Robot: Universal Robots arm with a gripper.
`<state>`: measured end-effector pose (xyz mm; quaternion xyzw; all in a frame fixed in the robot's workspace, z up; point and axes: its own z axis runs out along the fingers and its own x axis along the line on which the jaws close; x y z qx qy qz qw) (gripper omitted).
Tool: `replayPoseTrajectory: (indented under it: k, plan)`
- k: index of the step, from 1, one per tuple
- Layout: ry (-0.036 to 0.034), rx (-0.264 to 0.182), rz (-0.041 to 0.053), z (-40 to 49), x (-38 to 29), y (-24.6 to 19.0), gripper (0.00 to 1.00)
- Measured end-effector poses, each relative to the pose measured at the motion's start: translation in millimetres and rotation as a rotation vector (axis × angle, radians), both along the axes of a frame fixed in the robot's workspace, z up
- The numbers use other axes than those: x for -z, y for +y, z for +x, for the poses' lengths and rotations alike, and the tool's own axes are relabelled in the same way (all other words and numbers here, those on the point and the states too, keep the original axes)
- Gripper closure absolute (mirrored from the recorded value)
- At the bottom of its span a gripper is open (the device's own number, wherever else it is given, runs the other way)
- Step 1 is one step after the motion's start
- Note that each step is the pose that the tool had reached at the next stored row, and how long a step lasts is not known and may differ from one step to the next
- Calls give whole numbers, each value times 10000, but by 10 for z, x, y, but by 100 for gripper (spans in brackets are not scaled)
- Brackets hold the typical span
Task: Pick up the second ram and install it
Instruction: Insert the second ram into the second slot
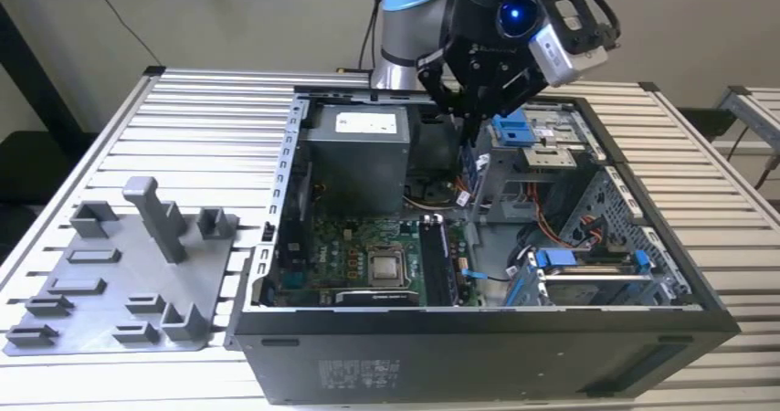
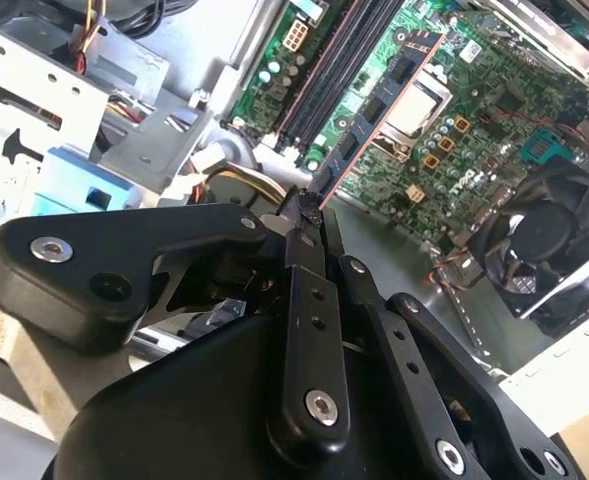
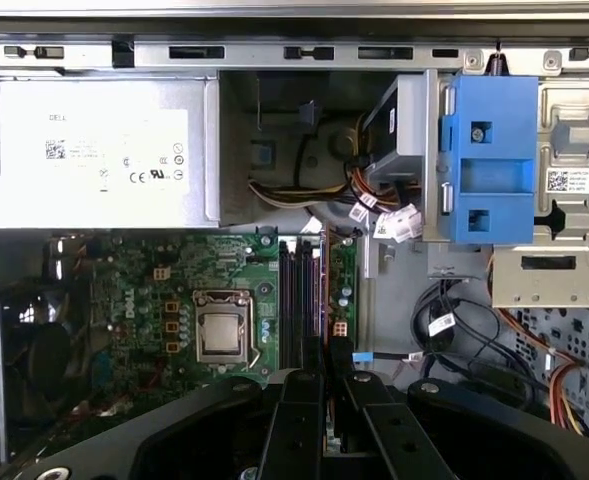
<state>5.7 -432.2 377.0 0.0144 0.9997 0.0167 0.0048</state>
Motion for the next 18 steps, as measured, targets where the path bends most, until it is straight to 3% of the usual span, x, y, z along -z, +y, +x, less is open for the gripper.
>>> replayPoseTrajectory:
  k: [18]
  plan:
    - [3, 47, -3, 0, 144, -16, 86]
